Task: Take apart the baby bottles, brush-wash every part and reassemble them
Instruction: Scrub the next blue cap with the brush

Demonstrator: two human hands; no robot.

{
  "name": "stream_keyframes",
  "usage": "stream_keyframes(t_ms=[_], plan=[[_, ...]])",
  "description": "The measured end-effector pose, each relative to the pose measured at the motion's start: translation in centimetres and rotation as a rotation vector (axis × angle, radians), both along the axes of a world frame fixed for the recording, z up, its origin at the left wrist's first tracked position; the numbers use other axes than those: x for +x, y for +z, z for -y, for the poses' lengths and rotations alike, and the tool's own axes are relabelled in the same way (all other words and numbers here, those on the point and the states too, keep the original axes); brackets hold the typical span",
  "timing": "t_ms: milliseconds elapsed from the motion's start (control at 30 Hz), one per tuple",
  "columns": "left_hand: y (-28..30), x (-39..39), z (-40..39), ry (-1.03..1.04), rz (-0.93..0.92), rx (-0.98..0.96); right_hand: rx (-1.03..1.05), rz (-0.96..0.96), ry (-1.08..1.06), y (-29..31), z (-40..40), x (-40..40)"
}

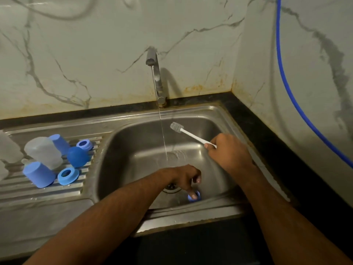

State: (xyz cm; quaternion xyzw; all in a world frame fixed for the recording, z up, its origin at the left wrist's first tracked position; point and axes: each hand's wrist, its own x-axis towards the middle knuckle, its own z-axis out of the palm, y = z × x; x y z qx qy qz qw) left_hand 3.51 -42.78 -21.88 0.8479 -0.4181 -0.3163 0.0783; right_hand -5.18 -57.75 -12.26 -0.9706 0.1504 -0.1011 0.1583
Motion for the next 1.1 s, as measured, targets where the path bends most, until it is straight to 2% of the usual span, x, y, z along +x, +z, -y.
stream_keyframes(t_ms=[300,467,633,733,933,1100], plan=[[-1.5,-0.9,1.0,-0.083,-0.006,0.019,-0.015,-0.017,0.007,-0.3,0.1,-0.1],[-1.0,-0.8,0.7,-0.064,-0.076,0.014,-0.007,-0.018,0.009,-0.1,0.0,0.0],[0.0,-0.5,0.7,-0.032,0.01,0.001,-0.034,-0.021,0.003,0.0,-0.2,-0.5],[0.5,-0.1,0.1,0.06,0.06,-0.056,-0.027,-0.039,0.009,-0.5,-0.5,-0.7],[2.0,0.3,-1.3,0.22,0.003,-0.086,-0.02,-0.066,0.052,-0.5,-2.3,-0.8],[3.2,1.6,-3.1,0.525,-0.03,-0.278,-0.042,-0.047,0.045,0.7,-3.3,-0.8]])
